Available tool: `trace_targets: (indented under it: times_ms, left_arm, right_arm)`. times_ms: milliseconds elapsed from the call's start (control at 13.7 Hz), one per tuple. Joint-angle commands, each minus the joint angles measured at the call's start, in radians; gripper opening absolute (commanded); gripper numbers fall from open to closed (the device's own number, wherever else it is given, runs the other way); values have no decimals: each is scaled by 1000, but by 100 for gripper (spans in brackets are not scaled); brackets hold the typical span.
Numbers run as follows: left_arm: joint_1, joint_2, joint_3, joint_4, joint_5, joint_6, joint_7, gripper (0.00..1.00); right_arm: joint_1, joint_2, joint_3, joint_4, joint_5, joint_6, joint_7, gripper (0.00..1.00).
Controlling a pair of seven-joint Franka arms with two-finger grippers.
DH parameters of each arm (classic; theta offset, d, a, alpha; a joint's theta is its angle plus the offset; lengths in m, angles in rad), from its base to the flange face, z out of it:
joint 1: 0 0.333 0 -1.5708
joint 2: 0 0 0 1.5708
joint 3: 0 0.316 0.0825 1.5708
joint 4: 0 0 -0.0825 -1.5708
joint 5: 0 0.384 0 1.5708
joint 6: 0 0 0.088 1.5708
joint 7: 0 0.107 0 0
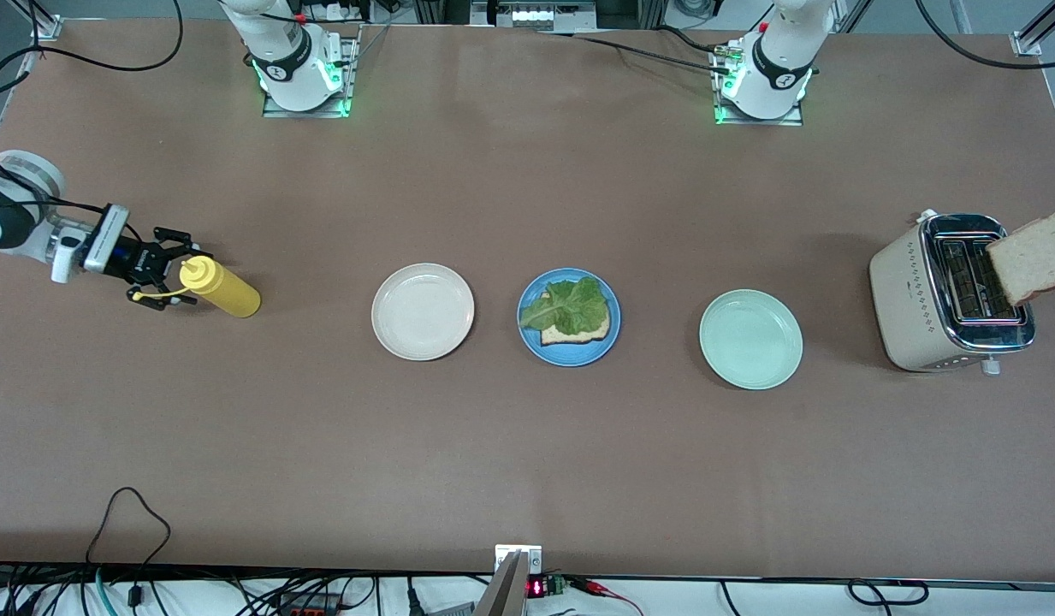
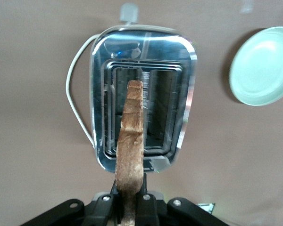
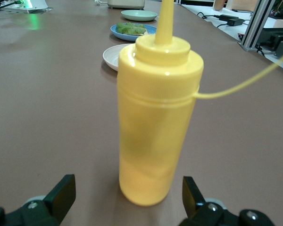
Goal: Make sandwich in blue plate with both arms
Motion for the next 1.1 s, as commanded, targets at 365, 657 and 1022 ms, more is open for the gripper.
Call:
trace_targets:
  times_ms: [365,657,1022]
  left_arm:
    - [-30,-9,-307,-80,-228,-69,-326,1]
    - [-37,-7,-453,-271,-343,150,-355,0]
    - [-265,65,-501,-359,-420,512,-464,1]
  right_arm:
    - [-27,-157,-69,169,-103,-289,276,100]
    - [32,-283,-68,260,-128,-453,627,100]
    - [239,-441,-69,350,-131,-487,1148,100]
